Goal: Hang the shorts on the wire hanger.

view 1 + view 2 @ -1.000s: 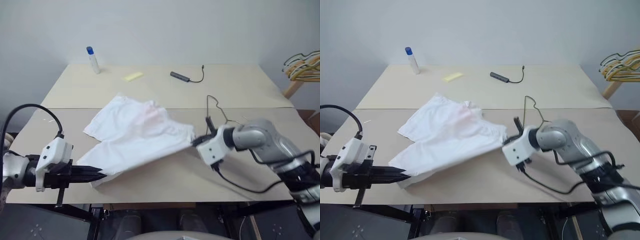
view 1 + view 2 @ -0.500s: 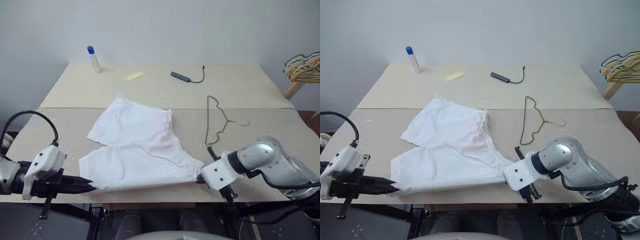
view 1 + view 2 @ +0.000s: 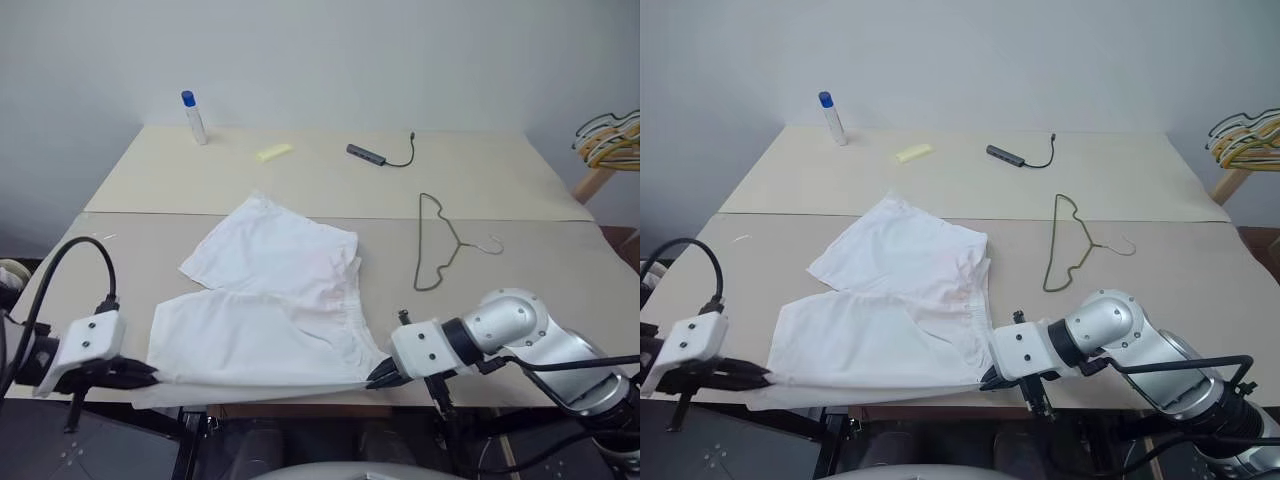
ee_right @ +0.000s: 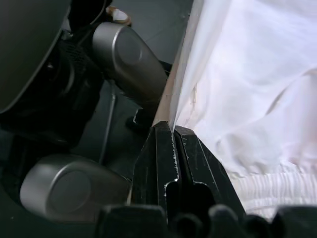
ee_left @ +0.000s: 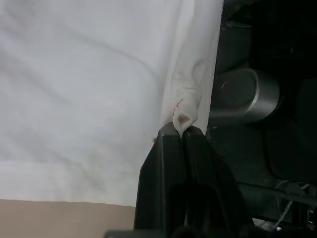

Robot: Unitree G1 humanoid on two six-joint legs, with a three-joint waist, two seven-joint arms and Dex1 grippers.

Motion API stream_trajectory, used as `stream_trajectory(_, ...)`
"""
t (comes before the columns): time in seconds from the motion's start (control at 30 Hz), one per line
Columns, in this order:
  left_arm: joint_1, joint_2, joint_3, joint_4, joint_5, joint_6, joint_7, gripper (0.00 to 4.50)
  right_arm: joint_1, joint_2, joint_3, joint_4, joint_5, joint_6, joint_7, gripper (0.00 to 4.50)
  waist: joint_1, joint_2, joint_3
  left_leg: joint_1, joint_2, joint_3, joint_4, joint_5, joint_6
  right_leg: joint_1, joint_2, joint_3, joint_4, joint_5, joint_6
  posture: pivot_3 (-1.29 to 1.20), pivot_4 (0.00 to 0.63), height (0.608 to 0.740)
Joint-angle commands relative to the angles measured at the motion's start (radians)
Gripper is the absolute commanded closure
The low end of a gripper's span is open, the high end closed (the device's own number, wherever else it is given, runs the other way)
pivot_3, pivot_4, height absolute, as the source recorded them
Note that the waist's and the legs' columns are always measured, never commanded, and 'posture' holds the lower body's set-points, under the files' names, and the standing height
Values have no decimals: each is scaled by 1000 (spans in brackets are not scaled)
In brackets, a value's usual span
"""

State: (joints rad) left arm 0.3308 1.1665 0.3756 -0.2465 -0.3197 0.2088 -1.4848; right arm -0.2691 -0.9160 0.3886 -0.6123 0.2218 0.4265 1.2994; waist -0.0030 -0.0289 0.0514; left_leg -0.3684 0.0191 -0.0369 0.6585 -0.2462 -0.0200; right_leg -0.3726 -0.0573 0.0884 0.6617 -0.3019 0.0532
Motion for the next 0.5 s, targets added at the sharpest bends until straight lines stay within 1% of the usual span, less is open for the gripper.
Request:
stream_trajectory(0.03, -65, -14, -32, -8, -5, 4, 45, 4500, -16, -23, -42, 19, -12, -16, -11, 4446, 0, 0, 0, 0, 0, 0, 0, 0, 0, 0, 0, 0, 0, 0, 0, 57, 0, 740)
stream_trajectory(0.13, -200, -65, -102, -6, -16, 25, 118, 4500, -101, 9, -89, 92, -10, 55, -72, 4446, 0, 0, 0, 0, 0, 0, 0, 0, 0, 0, 0, 0, 1, 0, 0, 52, 0, 740)
stream_trajectory(0.2, -365, -135, -165, 25, 18, 70, 237, 4500, -197, 59, -106, 191, -43, 91, -153, 4446, 2, 0, 0, 0, 0, 0, 1, 0, 0, 0, 1, 0, 1, 2, 0, 50, 0, 740)
stream_trajectory(0.27, -600, -245, -239, 104, 121, 154, 453, 4500, -340, 131, -119, 337, -107, 163, -280, 4446, 7, -1, 0, 2, 0, -2, 1, 1, 1, 2, 2, 0, 2, 3, 0, 48, 0, 740)
stream_trajectory(0.3, -722, -305, -264, 165, 191, 168, 582, 4500, -414, 170, -129, 424, -153, 176, -367, 4446, 13, -1, -1, 1, 0, -2, 1, 1, 1, 1, 2, -1, 2, 3, 0, 47, 0, 740)
stream_trajectory(0.33, -851, -364, -282, 243, 268, 154, 729, 4500, -495, 214, -148, 524, -202, 176, -475, 4446, 15, -2, -1, 1, -1, -4, 2, 2, 1, 2, 3, -1, 2, 7, -4, 46, 0, 740)
stream_trajectory(0.37, -942, -405, -288, 308, 323, 129, 839, 4500, -553, 242, -160, 599, -248, 157, -561, 4446, 16, -3, -2, -1, -2, -5, 2, 2, 1, 0, 3, -1, 2, 9, -7, 45, 0, 740)
stream_trajectory(0.4, -1056, -453, -269, 382, 359, 92, 974, 4500, -614, 259, -166, 681, -323, 77, -689, 4446, 18, -3, -2, -2, -2, -7, 2, 2, 1, -1, 2, -1, 2, 12, -8, 44, 0, 740)
stream_trajectory(0.43, -1155, -493, -236, 435, 365, 61, 1079, 4500, -671, 276, -187, 742, -367, 31, -794, 4446, 18, -5, -3, -5, -4, -8, 2, 2, 0, -5, 1, -2, 3, 13, -8, 43, 0, 740)
stream_trajectory(0.5, -1317, -551, -158, 508, 334, -23, 1234, 4500, -765, 303, -235, 832, -436, -66, -1007, 4446, 16, -6, -4, -26, -5, -9, 2, 8, -9, -28, -2, -2, 6, 16, -7, 39, 0, 740)
